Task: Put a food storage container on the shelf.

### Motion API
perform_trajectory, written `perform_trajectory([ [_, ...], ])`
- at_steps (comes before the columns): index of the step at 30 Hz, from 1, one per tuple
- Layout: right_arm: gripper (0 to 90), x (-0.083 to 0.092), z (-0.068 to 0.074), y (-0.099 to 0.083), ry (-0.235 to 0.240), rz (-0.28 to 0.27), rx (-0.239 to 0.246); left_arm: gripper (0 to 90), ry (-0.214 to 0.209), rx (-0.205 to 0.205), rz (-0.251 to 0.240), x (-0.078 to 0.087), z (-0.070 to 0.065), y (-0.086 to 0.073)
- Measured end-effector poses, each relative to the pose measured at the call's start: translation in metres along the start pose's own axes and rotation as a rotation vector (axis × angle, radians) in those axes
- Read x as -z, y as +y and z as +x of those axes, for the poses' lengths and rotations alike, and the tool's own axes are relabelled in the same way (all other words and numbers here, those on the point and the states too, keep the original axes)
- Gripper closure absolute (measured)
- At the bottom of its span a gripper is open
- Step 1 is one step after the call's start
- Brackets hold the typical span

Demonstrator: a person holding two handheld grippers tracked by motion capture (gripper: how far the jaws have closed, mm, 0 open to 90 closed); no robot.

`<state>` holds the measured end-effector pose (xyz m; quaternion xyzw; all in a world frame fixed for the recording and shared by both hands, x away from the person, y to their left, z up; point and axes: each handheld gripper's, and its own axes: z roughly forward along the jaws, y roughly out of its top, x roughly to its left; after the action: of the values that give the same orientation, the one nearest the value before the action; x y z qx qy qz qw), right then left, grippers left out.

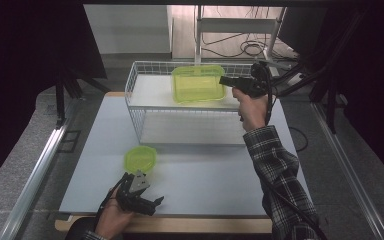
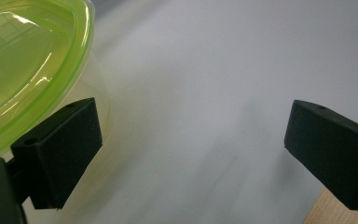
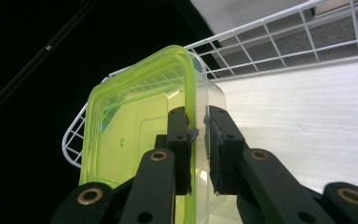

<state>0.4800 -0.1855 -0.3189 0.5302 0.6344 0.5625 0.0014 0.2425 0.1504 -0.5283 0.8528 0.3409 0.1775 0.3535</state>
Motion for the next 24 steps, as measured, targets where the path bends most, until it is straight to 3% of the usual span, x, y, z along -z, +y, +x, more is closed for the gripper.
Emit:
perform_trajectory([
  [5,78.5,-0.004,0.001,-0.004,-0.010,-0.002,0.007,3.8,-0.001,-0.003,0.001,0.000,0.000,0.000],
  [16,71.4,-0.007,0.005,-0.005,-0.099,0.012,0.101,3.8,-0.002,-0.008,0.007,-0.001,-0.001,0.000],
  [19,68.7,-0.009,0.004,-0.005,-0.126,0.016,0.122,3.8,-0.003,-0.009,0.007,-0.001,-0.001,0.000],
  [22,65.3,-0.012,0.001,-0.005,-0.117,0.024,0.125,3.8,-0.003,-0.008,0.006,-0.001,-0.001,0.000],
  [24,58.6,-0.013,0.000,-0.004,-0.137,0.024,0.167,3.8,-0.004,-0.008,0.007,-0.001,-0.001,0.000],
])
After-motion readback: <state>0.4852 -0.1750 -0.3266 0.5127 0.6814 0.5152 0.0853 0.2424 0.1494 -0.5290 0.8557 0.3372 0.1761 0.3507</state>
